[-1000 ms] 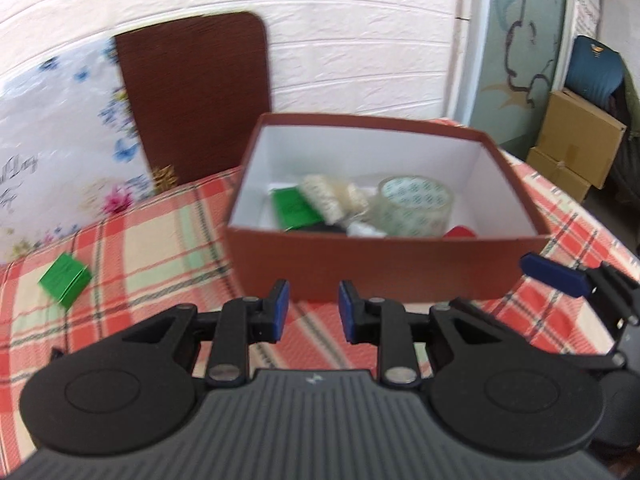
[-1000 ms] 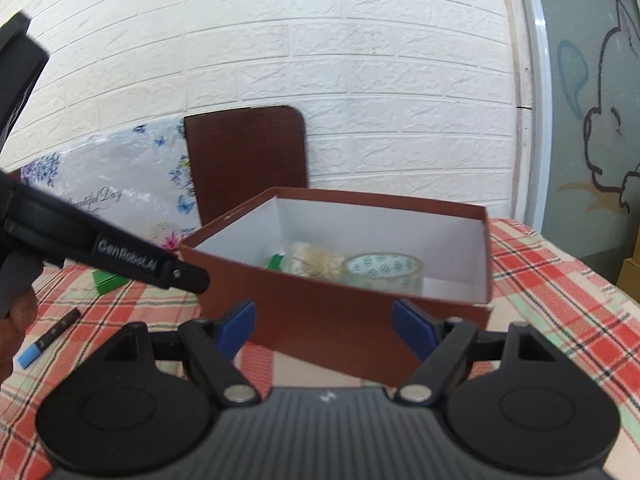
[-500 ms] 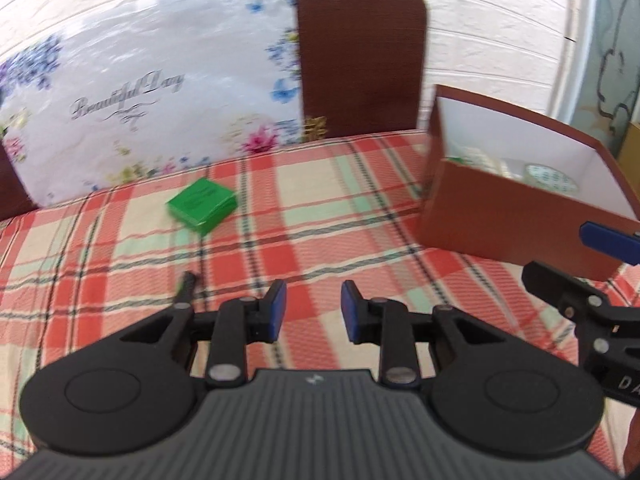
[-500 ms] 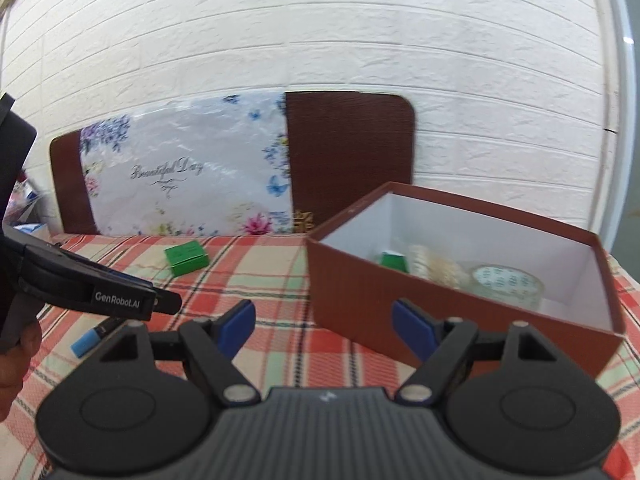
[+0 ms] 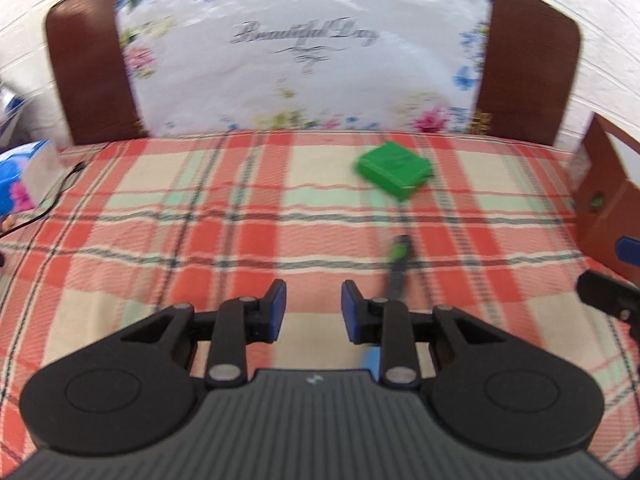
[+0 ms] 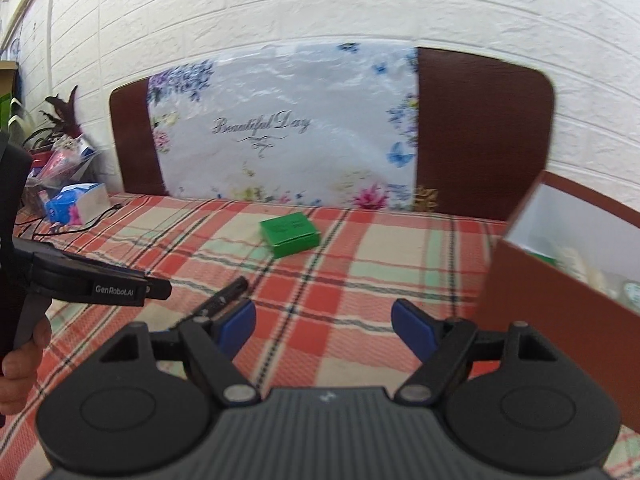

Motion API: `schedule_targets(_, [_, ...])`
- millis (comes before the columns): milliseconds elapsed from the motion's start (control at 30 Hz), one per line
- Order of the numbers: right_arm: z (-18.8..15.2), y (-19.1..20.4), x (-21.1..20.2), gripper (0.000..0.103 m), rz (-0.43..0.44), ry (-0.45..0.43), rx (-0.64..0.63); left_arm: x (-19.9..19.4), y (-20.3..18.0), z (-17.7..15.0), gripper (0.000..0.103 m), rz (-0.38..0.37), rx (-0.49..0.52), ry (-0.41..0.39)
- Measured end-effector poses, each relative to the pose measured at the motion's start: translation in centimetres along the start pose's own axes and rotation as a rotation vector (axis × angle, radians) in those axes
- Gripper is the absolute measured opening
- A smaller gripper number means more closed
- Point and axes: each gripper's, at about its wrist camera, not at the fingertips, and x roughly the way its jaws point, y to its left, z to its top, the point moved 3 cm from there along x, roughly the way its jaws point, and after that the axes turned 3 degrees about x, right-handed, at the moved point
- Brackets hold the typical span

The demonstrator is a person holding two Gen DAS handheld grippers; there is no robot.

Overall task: Organize objects
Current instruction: 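Move the right gripper back to the table and grasp the black-and-blue marker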

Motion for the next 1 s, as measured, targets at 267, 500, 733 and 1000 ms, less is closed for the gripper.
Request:
schedule_targets(267, [1.0, 3.2, 5.5, 0.075, 0.131, 0.107, 0.071, 2.3, 8.6, -3.0, 0.039, 0.079, -0.122, -0.044])
schedule_targets(500, [-1.0, 8.4, 10.4, 0.053, 0.168, 0.239, 0.000, 2.1, 8.5, -4.2, 0.042, 0.052, -0.105, -0.159])
schedule_targets(733, [-4.1, 9.5, 6.4, 0.019, 0.140, 0.191, -0.170, 1.9, 8.1, -4.4, 0.042, 0.067, -0.086, -0.131])
schedule_targets(1000, [-5.8, 3.1, 1.0, 0.018, 0.185, 0.213, 0.118, -0.7, 0.4, -4.2, 0.045, -0.445, -0.254, 0.150])
